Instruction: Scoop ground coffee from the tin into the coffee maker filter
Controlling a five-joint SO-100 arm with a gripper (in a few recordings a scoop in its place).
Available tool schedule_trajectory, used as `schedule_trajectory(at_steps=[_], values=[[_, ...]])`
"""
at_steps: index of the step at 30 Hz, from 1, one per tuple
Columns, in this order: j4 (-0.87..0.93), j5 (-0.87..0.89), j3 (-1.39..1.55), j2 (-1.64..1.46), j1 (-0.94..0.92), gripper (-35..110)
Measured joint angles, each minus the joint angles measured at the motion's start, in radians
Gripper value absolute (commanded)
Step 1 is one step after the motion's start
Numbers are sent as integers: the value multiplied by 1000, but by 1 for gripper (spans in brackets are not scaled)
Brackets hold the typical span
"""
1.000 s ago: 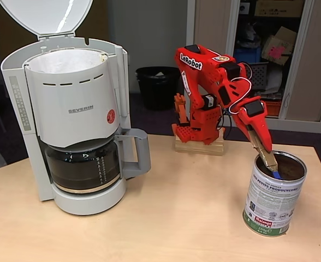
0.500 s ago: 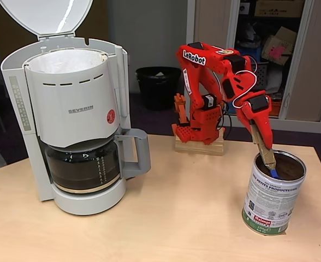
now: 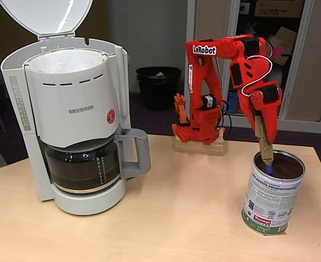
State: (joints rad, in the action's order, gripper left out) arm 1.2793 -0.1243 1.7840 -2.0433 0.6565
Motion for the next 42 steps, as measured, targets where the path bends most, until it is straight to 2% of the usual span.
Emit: schedule_trajectory(at_steps=[10,19,28,42], values=[[60,-601,-143,92,-80,0],[37,-882,-112,127,-69,0],[-32,-968,6,126,-15,0],[-11,-917,31,141,106,0]])
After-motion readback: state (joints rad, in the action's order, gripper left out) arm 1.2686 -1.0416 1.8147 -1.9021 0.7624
